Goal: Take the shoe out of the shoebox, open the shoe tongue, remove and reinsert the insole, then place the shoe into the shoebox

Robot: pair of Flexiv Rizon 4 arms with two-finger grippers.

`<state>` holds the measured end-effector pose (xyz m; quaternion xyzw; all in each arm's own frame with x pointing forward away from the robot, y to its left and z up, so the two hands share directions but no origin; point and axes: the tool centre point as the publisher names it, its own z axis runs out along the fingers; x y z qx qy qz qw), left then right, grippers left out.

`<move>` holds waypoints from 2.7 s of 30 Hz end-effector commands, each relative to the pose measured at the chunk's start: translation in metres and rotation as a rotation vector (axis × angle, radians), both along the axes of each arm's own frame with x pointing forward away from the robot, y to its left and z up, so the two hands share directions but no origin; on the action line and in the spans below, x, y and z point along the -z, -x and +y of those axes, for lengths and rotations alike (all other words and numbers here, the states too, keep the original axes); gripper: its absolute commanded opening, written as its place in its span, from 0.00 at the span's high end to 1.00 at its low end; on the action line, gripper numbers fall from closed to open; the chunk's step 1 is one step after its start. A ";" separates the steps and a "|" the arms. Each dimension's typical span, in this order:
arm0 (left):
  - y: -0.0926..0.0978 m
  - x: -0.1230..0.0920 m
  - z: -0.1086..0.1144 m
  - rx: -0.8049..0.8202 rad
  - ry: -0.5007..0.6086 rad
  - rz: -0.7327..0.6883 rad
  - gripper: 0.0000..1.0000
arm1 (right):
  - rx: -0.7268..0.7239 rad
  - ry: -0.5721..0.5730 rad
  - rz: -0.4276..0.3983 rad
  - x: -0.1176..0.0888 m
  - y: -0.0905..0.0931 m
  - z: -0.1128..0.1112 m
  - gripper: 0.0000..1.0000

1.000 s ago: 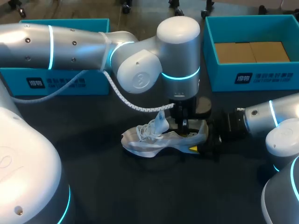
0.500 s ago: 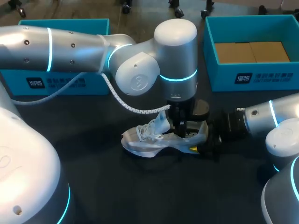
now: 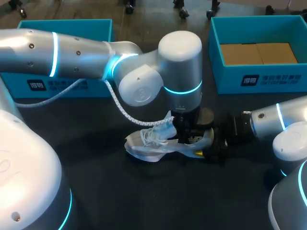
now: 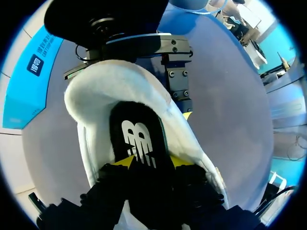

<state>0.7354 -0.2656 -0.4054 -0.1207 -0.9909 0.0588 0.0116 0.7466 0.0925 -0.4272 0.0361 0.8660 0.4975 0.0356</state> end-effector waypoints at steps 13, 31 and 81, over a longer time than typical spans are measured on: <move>-0.004 0.041 -0.002 0.043 -0.031 -0.114 1.00 | 0.002 0.003 0.001 0.001 0.000 0.003 1.00; -0.024 -0.013 0.012 -0.087 0.025 -0.111 1.00 | 0.002 0.003 0.001 0.001 0.000 0.003 1.00; 0.009 -0.103 -0.009 -0.109 0.258 0.112 1.00 | 0.002 0.003 0.001 0.001 0.000 0.003 1.00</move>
